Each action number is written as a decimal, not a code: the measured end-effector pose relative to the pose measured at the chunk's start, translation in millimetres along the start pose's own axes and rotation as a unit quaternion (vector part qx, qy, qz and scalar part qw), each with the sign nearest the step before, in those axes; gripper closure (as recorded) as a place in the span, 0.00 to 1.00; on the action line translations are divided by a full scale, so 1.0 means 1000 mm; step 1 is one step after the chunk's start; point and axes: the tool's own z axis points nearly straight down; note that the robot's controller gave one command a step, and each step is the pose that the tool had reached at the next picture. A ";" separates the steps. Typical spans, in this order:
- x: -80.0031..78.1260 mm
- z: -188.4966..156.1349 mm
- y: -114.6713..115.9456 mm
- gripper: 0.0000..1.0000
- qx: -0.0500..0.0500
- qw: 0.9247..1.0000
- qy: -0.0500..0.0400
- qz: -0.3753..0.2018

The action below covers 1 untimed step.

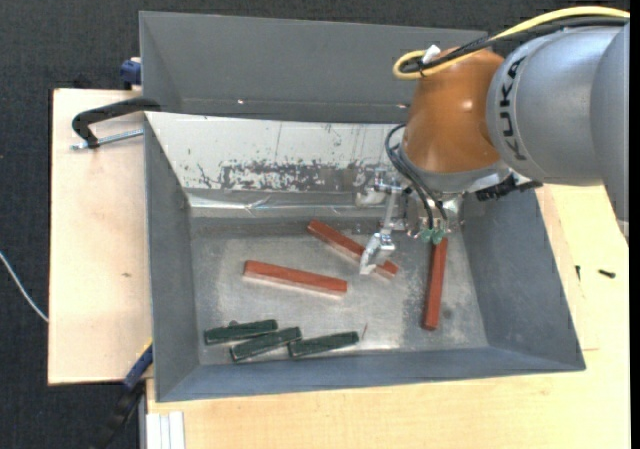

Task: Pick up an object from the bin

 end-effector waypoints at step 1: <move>0.001 -0.003 0.011 0.00 0.000 0.995 0.000 0.097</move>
Offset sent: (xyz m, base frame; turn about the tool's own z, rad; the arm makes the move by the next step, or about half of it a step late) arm -0.0010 -0.0023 -0.0398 0.2153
